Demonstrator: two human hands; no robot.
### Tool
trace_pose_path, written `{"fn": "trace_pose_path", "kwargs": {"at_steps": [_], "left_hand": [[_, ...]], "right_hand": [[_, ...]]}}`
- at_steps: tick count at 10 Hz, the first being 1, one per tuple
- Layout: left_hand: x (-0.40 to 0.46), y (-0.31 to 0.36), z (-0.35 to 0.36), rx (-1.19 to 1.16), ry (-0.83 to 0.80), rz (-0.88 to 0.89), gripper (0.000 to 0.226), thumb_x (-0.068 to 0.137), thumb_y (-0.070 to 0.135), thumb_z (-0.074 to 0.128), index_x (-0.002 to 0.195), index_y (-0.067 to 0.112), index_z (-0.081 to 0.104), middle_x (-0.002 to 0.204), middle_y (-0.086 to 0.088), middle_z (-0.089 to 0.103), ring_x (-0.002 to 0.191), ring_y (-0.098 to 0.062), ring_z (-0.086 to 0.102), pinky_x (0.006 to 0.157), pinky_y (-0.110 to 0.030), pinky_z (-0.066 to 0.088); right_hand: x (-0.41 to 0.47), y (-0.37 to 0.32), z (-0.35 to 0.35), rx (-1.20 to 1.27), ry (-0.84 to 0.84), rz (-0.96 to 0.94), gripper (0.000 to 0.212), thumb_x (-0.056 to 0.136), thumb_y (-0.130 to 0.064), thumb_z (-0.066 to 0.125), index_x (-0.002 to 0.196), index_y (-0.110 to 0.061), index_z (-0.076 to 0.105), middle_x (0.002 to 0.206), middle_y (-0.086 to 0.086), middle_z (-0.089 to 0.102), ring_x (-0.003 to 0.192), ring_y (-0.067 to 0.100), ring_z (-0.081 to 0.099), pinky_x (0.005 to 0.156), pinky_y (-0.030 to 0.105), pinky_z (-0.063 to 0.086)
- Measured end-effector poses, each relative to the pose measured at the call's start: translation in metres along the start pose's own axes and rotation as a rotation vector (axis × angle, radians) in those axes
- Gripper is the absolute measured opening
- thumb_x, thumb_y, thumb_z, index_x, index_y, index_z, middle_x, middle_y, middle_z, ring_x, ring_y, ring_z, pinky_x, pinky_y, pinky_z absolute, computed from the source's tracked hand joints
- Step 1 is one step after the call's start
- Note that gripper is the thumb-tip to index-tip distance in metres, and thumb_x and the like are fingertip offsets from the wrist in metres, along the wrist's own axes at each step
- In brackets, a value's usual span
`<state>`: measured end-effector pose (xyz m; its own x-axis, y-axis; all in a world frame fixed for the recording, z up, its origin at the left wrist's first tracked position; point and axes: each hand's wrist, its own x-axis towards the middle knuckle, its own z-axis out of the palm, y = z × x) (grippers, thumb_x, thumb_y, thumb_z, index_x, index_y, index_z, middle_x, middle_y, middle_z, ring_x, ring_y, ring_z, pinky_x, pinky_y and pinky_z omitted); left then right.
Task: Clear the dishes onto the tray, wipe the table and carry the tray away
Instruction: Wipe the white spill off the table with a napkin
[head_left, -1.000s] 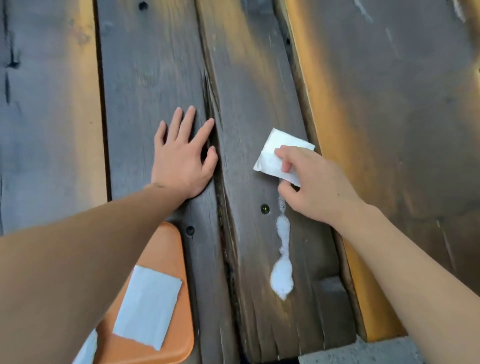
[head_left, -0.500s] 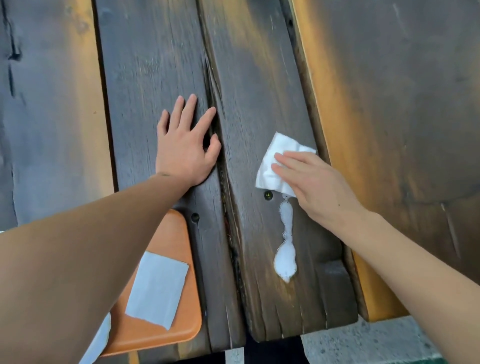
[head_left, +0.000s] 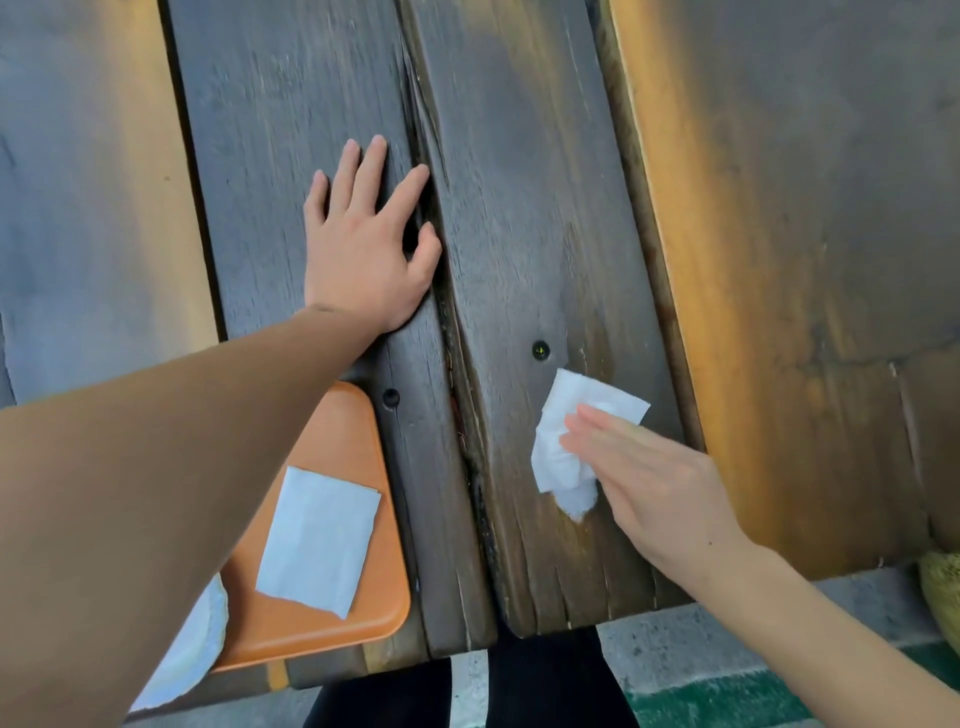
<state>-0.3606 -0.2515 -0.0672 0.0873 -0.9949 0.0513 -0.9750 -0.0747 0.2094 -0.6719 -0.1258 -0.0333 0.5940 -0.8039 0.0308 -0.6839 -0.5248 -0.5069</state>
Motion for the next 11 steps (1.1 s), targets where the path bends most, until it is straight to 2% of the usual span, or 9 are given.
{"fn": "trace_pose_path", "kwargs": {"at_steps": [1, 2, 3, 4, 6, 7, 9, 10, 11], "left_hand": [[0.0, 0.0, -0.001, 0.002, -0.003, -0.005, 0.056, 0.098, 0.044, 0.041, 0.151, 0.028, 0.046, 0.167, -0.012, 0.028, 0.156, -0.033, 0.019, 0.126, -0.054, 0.012], [0.001, 0.0, -0.001, 0.002, -0.006, -0.003, 0.056, 0.098, 0.044, 0.041, 0.151, 0.028, 0.046, 0.167, -0.012, 0.027, 0.156, -0.033, 0.018, 0.126, -0.054, 0.011], [0.0, 0.0, -0.001, -0.002, -0.01, -0.007, 0.056, 0.098, 0.044, 0.041, 0.152, 0.028, 0.045, 0.167, -0.012, 0.027, 0.156, -0.032, 0.017, 0.126, -0.054, 0.011], [0.0, 0.0, -0.001, 0.002, -0.009, -0.006, 0.056, 0.098, 0.044, 0.041, 0.152, 0.028, 0.045, 0.167, -0.011, 0.026, 0.157, -0.032, 0.017, 0.126, -0.054, 0.011], [0.0, 0.001, -0.002, 0.004, -0.014, -0.003, 0.056, 0.099, 0.045, 0.039, 0.152, 0.029, 0.044, 0.167, -0.011, 0.026, 0.157, -0.032, 0.016, 0.126, -0.053, 0.011], [0.0, 0.001, -0.001, 0.008, -0.01, -0.006, 0.056, 0.098, 0.045, 0.039, 0.152, 0.028, 0.045, 0.167, -0.012, 0.027, 0.157, -0.032, 0.017, 0.126, -0.054, 0.011], [0.0, 0.0, -0.002, 0.014, -0.021, -0.009, 0.056, 0.099, 0.045, 0.039, 0.152, 0.028, 0.044, 0.167, -0.012, 0.026, 0.157, -0.032, 0.016, 0.126, -0.054, 0.011], [0.0, 0.001, -0.003, 0.018, -0.026, -0.009, 0.057, 0.099, 0.045, 0.038, 0.153, 0.028, 0.043, 0.168, -0.012, 0.025, 0.157, -0.032, 0.015, 0.126, -0.053, 0.01], [0.0, 0.001, -0.004, 0.019, -0.02, -0.005, 0.056, 0.099, 0.045, 0.038, 0.152, 0.028, 0.044, 0.168, -0.012, 0.025, 0.157, -0.032, 0.016, 0.126, -0.054, 0.011]], "right_hand": [[-0.023, -0.002, 0.005, -0.074, -0.065, -0.146, 0.031, 0.092, -0.002, 0.054, 0.115, -0.007, 0.074, 0.124, 0.006, 0.07, 0.123, 0.016, 0.06, 0.109, 0.028, 0.043], [-0.044, -0.001, 0.006, -0.109, -0.134, -0.25, 0.032, 0.092, -0.001, 0.056, 0.118, -0.007, 0.073, 0.127, 0.007, 0.068, 0.128, 0.019, 0.056, 0.118, 0.028, 0.034], [-0.04, 0.012, 0.004, -0.099, -0.156, -0.336, 0.036, 0.095, 0.003, 0.049, 0.125, -0.006, 0.067, 0.133, 0.007, 0.064, 0.131, 0.022, 0.055, 0.111, 0.035, 0.044], [0.002, 0.036, -0.001, -0.069, -0.089, -0.275, 0.048, 0.084, 0.016, 0.057, 0.126, -0.005, 0.067, 0.134, 0.008, 0.062, 0.129, 0.022, 0.056, 0.097, 0.04, 0.056], [0.122, 0.061, -0.018, -0.153, -0.003, -0.113, 0.048, 0.084, 0.001, 0.041, 0.122, -0.006, 0.07, 0.128, 0.008, 0.068, 0.124, 0.023, 0.061, 0.093, 0.039, 0.056], [0.13, 0.049, -0.02, -0.118, 0.021, -0.07, 0.043, 0.086, 0.0, 0.043, 0.118, -0.006, 0.072, 0.124, 0.008, 0.07, 0.121, 0.023, 0.063, 0.091, 0.043, 0.058], [0.02, 0.0, -0.017, -0.055, 0.053, -0.145, 0.037, 0.095, 0.01, 0.045, 0.119, 0.0, 0.07, 0.126, 0.013, 0.068, 0.122, 0.024, 0.062, 0.096, 0.037, 0.056], [-0.045, -0.017, -0.011, -0.076, -0.071, -0.2, 0.038, 0.102, 0.004, 0.037, 0.115, 0.001, 0.072, 0.124, 0.013, 0.068, 0.122, 0.026, 0.062, 0.103, 0.033, 0.049], [-0.077, -0.025, -0.005, -0.191, -0.238, -0.288, 0.057, 0.106, 0.003, 0.017, 0.115, -0.002, 0.073, 0.126, 0.009, 0.068, 0.124, 0.025, 0.06, 0.114, 0.033, 0.032]]}}
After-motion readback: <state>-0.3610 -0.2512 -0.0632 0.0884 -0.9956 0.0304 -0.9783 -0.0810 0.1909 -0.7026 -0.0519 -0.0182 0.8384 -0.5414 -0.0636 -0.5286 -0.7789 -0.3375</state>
